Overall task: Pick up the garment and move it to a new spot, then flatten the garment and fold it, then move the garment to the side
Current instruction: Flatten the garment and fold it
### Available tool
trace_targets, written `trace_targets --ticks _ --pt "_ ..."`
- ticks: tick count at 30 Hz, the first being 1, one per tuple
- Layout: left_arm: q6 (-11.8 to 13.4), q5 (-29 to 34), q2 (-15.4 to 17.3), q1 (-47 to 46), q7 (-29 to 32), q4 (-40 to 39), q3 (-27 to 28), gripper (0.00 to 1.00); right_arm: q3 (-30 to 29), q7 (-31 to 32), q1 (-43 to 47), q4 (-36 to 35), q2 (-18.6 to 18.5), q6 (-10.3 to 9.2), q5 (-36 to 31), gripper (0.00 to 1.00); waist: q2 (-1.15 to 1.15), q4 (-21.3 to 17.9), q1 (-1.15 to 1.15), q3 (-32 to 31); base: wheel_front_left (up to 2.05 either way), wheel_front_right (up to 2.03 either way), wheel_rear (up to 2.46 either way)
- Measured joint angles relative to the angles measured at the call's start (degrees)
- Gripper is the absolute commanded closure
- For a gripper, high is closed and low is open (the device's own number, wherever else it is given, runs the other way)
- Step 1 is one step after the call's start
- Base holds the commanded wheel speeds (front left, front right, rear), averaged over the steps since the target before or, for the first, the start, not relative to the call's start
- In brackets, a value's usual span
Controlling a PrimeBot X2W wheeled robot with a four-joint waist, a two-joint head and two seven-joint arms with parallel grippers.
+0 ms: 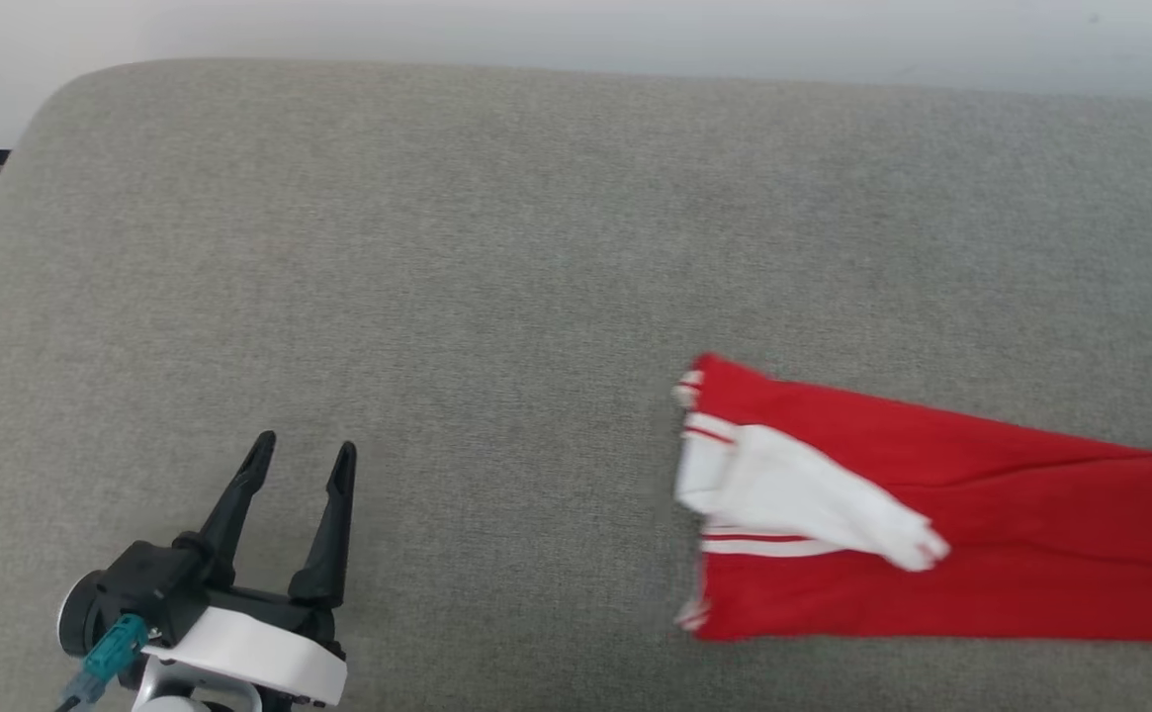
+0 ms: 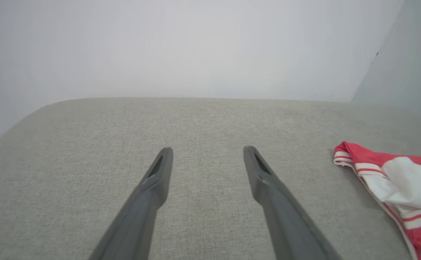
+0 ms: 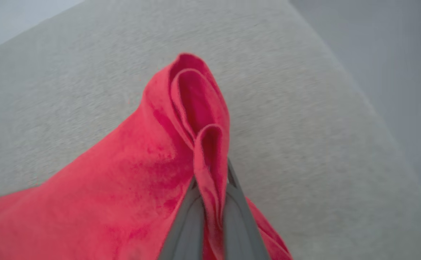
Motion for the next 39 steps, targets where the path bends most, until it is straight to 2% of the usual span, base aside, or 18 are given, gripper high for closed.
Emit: trace_targets --ticks 5,9,14,15,18,19,21,27,33,39 --pt "0.00 -0.63 0.56 -0.52 0.00 -0.23 0.01 0.00 -4.64 -1.37 0.05 1.13 -2.31 -0.03 -1.81 1.00 0.00 -1.14 0.00 0.43 0.00 0.00 0.00" --pt "0.00 -0.82 0.67 -0.75 0.00 -0.15 0.71 0.00 -4.37 -1.47 -0.04 0.29 -2.07 -0.04 -1.99 1.00 0.00 -1.58 0.00 0.37 0.00 0.00 0.00" --pt "0.00 -1.46 0.57 -0.79 0.00 -0.16 1.31 0.00 4.11 1.59 2.09 -6.11 0.32 -0.04 0.14 1.00 0.00 -1.86 0.00 0.11 0.00 0.00 0.00" --pt "0.00 -1.44 0.75 -0.80 0.00 -0.40 1.08 0.00 8.02 2.56 3.30 -10.50 1.14 -0.05 0.81 1.00 0.00 -1.91 0.00 0.01 0.00 0.00 0.00" --pt "0.00 -1.75 0.48 -0.81 0.00 -1.60 1.52 0.00 13.38 4.41 4.71 -17.26 2.43 -0.04 1.91 1.00 0.00 -1.82 0.00 -0.01 0.00 0.00 0.00" --pt "0.00 -1.75 0.48 -0.81 0.00 -1.60 1.52 0.00 13.38 4.41 4.71 -17.26 2.43 -0.04 1.91 1.00 0.00 -1.82 0.00 -0.01 0.00 0.00 0.00" --pt "0.00 -2.20 0.75 -0.81 0.00 -1.53 0.67 0.00 18.16 5.60 5.49 -23.57 3.05 -0.05 1.96 1.00 0.00 -1.55 0.00 0.03 0.00 0.00 0.00" --pt "0.00 -2.49 1.37 -0.96 0.00 -1.37 -0.54 0.00 28.91 8.51 5.34 -31.99 5.65 -0.05 2.13 1.00 0.00 -0.49 0.00 0.00 0.00 0.00 0.00" --pt "0.00 -3.20 1.64 -1.61 0.00 -1.21 -1.26 0.00 38.12 9.39 1.18 -32.77 7.72 -0.05 1.43 1.00 0.00 0.67 0.00 0.29 0.00 0.00 0.00" --pt "0.00 -4.78 1.51 -2.55 0.00 -0.64 -2.59 0.00 44.58 7.84 -2.19 -26.16 8.69 -0.05 -0.15 1.00 0.00 1.84 0.00 0.63 0.00 0.00 0.00"
